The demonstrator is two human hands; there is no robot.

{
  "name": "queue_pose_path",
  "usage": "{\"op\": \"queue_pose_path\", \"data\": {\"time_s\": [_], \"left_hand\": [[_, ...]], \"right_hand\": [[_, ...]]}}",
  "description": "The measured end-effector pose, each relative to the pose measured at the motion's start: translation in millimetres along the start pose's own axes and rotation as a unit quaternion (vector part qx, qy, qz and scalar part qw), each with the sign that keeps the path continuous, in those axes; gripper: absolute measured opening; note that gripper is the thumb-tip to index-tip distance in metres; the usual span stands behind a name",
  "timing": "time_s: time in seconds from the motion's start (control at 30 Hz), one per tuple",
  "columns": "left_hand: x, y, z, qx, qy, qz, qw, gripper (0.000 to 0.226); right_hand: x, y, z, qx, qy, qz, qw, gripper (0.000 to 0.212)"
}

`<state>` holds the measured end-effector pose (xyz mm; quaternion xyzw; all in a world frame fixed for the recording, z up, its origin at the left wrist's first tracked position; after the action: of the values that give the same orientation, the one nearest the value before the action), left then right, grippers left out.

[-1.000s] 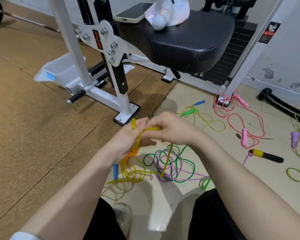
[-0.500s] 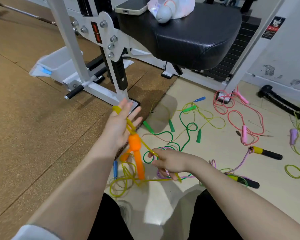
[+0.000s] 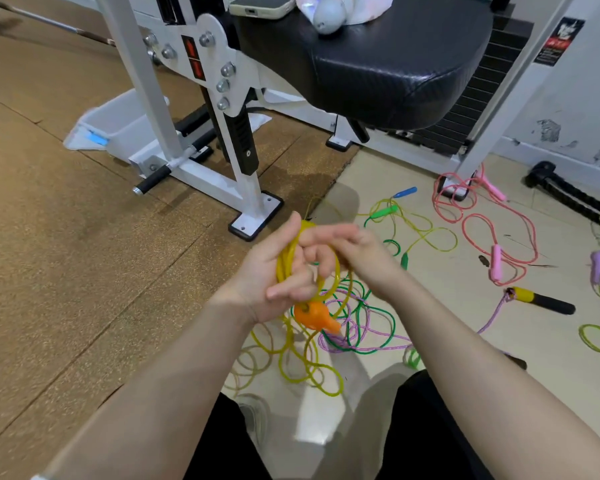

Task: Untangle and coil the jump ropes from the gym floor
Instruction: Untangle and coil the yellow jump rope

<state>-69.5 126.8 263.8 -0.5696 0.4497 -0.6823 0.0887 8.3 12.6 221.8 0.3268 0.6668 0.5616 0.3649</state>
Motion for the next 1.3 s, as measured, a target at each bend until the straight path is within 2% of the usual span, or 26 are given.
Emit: {"op": "queue_pose_path", "data": {"time_s": [0.07, 0.13, 0.2, 0.23, 0.3, 0.37, 0.43, 0.5, 0.57, 0.6, 0.67, 0.73, 0.8, 0.87, 0.9, 0.97, 1.03, 1.1, 1.13, 1.17, 1.23, 1.27, 1.3], "left_hand": [[-5, -9, 0, 0.041, -0.156, 0.02, 0.987, 0.044], [-19, -16, -3, 0.063, -0.317, 0.027, 0.946, 0.03], [-35, -19, -6, 0.086, -0.409, 0.014, 0.908, 0.016], [-40, -19, -8, 0.089, -0.446, 0.044, 0.89, 0.014], [-49, -18, -10, 0.082, -0.497, 0.146, 0.852, 0.021], [-50, -17, -8, 0.068, -0.495, 0.247, 0.83, 0.026], [-44, -14, -5, 0.024, -0.444, 0.328, 0.833, 0.028], [-34, -6, -4, -0.032, -0.363, 0.357, 0.86, 0.044], [-19, 5, -5, -0.115, -0.24, 0.358, 0.895, 0.074], [-12, 12, -7, -0.162, -0.167, 0.349, 0.908, 0.083], [-2, 20, -10, -0.205, -0.031, 0.281, 0.937, 0.085], [2, 18, -12, -0.16, 0.047, 0.179, 0.97, 0.069], [-1, 6, -13, -0.058, 0.073, 0.085, 0.992, 0.045], [-3, -8, -12, 0.049, 0.033, -0.014, 0.998, 0.031], [-7, -14, -10, 0.092, -0.027, -0.048, 0.994, 0.034], [-18, -18, -6, 0.137, -0.167, -0.044, 0.975, 0.04], [-27, -13, -2, 0.104, -0.275, 0.029, 0.955, 0.037], [-34, -4, 0, 0.037, -0.355, 0.127, 0.925, 0.037], [-38, 0, 1, 0.014, -0.378, 0.179, 0.908, 0.036], [-40, 4, 2, 0.0, -0.385, 0.232, 0.894, 0.034], [-39, 10, 3, -0.029, -0.343, 0.352, 0.87, 0.022], [-36, 12, 2, -0.05, -0.318, 0.386, 0.865, 0.027], [-33, 14, 1, -0.083, -0.299, 0.389, 0.868, 0.044]], "right_hand": [[17, -21, -15, 0.063, 0.102, -0.021, 0.993, 0.032], [29, -31, -31, 0.129, 0.196, -0.043, 0.971, 0.036], [36, -27, -44, 0.172, 0.282, -0.08, 0.94, 0.026], [39, -20, -50, 0.187, 0.321, -0.096, 0.924, 0.022], [39, 1, -55, 0.18, 0.37, -0.147, 0.9, 0.027], [32, 24, -52, 0.114, 0.367, -0.204, 0.901, 0.028], [22, 42, -44, 0.039, 0.305, -0.21, 0.928, 0.018], [8, 48, -34, -0.01, 0.202, -0.182, 0.962, 0.01], [-2, 48, -26, -0.045, 0.132, -0.126, 0.982, 0.012], [-3, 47, -25, -0.063, 0.12, -0.111, 0.984, 0.017], [0, 40, -24, -0.084, 0.105, -0.081, 0.988, 0.023], [0, 22, -21, -0.069, 0.05, -0.026, 0.996, 0.027], [-3, -1, -19, -0.036, 0.003, -0.017, 0.999, 0.026], [-2, -27, -22, 0.029, 0.033, -0.059, 0.997, 0.028], [2, -39, -26, 0.061, 0.066, -0.084, 0.992, 0.028], [14, -50, -39, 0.106, 0.147, -0.128, 0.975, 0.028], [28, -43, -50, 0.093, 0.248, -0.231, 0.936, 0.025], [38, -21, -53, -0.006, 0.311, -0.377, 0.872, 0.021], [43, -7, -53, -0.063, 0.316, -0.425, 0.846, 0.019], [45, 10, -52, -0.135, 0.288, -0.46, 0.829, 0.016], [42, 41, -51, -0.294, 0.181, -0.502, 0.793, 0.011], [36, 50, -48, -0.316, 0.142, -0.501, 0.793, 0.011], [28, 57, -43, -0.321, 0.11, -0.485, 0.806, 0.013]]}}
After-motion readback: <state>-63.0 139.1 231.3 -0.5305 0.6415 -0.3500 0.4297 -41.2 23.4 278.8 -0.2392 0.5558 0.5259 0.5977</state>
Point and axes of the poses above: each hand's wrist, its own z-axis towards the middle knuckle, its own x-axis out of the palm, y = z × x, the point moved 3 cm from there along z, towards the middle knuckle, and after that the axes turned 4 degrees about z, right-handed, at the moved point
